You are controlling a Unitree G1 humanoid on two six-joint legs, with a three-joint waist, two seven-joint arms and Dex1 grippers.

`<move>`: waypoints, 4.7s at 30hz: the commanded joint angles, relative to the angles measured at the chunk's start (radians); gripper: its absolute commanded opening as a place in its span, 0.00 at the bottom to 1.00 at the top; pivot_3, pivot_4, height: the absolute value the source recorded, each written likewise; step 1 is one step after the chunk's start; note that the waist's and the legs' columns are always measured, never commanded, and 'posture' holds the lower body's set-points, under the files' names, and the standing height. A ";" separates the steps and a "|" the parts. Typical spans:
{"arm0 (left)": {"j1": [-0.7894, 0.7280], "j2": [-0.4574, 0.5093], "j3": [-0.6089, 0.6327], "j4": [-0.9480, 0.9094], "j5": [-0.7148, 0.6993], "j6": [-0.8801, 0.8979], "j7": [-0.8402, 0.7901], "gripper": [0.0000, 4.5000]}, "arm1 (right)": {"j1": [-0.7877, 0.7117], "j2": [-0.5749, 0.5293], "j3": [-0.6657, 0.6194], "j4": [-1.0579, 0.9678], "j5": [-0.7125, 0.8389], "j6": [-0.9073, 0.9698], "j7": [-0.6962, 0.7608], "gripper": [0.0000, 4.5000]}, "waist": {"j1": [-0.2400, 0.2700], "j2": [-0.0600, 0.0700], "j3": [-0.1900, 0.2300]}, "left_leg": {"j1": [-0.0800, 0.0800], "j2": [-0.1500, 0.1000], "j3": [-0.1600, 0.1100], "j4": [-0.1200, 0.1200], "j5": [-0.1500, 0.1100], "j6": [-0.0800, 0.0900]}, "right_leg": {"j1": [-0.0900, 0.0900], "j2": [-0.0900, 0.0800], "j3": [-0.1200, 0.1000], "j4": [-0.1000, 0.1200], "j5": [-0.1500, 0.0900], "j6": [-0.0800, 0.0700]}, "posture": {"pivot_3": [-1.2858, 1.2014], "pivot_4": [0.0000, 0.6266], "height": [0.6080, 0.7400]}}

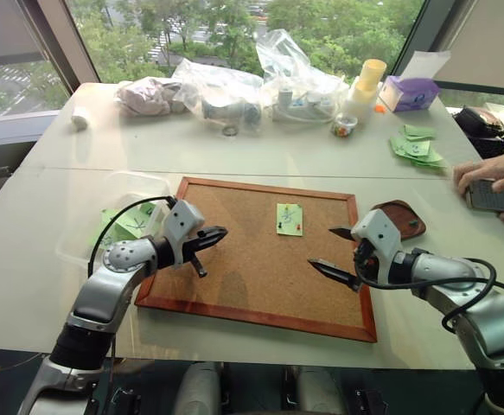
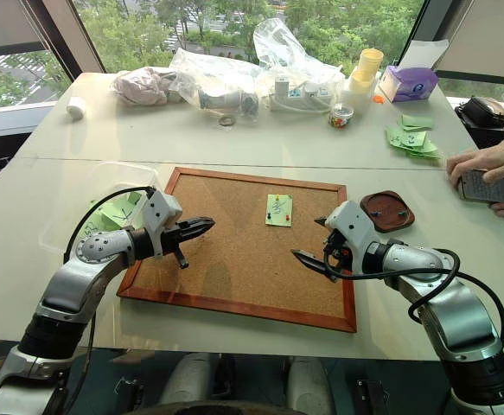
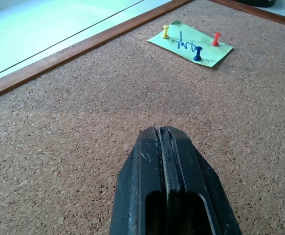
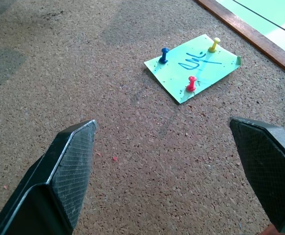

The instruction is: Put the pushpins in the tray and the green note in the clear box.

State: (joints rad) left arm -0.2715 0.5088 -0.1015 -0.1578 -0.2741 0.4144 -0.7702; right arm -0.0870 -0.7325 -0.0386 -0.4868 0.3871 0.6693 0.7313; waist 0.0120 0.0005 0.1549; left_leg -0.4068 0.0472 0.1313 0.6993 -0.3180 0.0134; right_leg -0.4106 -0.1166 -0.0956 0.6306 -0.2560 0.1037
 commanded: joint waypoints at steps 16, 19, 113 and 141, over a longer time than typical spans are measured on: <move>0.000 -0.034 -0.012 -0.042 0.009 -0.001 0.016 0.00 | -0.043 -0.008 -0.003 0.013 -0.014 -0.022 0.016 0.99 | 0.000 0.000 0.000 | 0.000 0.000 0.000 0.000 0.000 0.000 | 0.000 0.000 0.000 0.000 0.000 0.000 | 0.52 0.24 1.00; 0.005 -0.039 -0.044 -0.031 0.032 -0.015 0.011 0.00 | -0.046 -0.003 0.007 0.016 -0.019 -0.024 0.014 0.99 | 0.000 0.000 0.000 | 0.000 0.000 0.000 0.000 0.000 0.000 | 0.000 0.000 0.000 0.000 0.000 0.000 | 0.52 0.24 1.00; 0.071 -0.129 -0.131 0.131 0.180 -0.133 0.049 0.00 | -0.152 0.198 -0.261 0.391 -0.199 -0.012 -0.341 0.01 | -0.029 0.009 -0.006 | 0.008 0.002 0.002 -0.004 -0.001 0.002 | 0.005 0.000 0.001 0.000 0.000 0.000 | 0.52 0.24 1.00; 0.079 -0.159 -0.117 0.121 0.164 -0.119 0.091 0.00 | -0.155 0.262 -0.133 0.175 -0.031 0.059 -0.235 0.99 | -0.026 0.009 -0.006 | 0.008 0.003 0.001 -0.004 -0.002 0.004 | 0.005 -0.001 0.001 0.000 0.000 0.000 | 0.52 0.24 1.00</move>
State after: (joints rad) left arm -0.2270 0.3425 -0.2013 -0.0666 -0.1190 0.2576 -0.6780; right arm -0.2458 -0.4780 -0.1859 -0.2665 0.3369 0.7193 0.5023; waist -0.0137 0.0096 0.1491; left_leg -0.3990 0.0501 0.1324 0.6956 -0.3206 0.0178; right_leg -0.4057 -0.1176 -0.0947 0.6304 -0.2561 0.1033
